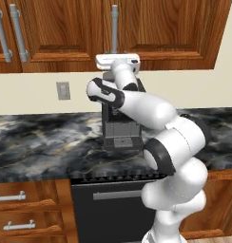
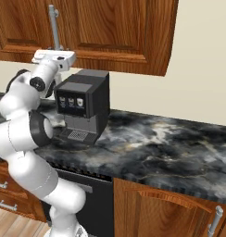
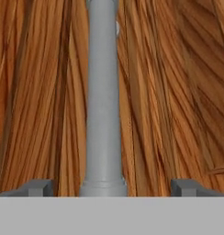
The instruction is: Pick up the bar soap and sponge from the sink, and place them back in the cabinet, and close the cabinet door.
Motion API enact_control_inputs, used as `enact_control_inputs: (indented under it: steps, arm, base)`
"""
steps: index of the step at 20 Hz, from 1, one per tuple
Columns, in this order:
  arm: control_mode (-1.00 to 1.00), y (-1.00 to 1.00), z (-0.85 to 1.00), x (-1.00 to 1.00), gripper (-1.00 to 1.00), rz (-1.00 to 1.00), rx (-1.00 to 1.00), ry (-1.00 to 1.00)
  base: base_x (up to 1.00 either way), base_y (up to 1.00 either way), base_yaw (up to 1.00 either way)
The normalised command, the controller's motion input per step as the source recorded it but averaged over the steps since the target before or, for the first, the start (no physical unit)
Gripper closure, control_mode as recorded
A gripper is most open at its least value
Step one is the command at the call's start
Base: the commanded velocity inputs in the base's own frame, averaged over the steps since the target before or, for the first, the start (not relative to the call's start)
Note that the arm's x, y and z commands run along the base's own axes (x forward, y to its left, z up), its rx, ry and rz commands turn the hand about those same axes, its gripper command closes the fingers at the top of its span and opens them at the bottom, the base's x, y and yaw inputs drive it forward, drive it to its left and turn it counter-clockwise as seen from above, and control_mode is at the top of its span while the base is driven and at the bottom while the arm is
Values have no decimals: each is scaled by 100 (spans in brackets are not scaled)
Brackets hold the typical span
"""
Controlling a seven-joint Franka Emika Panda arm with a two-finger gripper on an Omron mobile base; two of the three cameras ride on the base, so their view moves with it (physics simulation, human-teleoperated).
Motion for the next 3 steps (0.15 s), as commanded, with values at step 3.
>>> enact_control_inputs:
  steps: [3]
  arm:
    - [-100,0,0,21,-100,0,0,0]
  base:
    - [0,0,0]
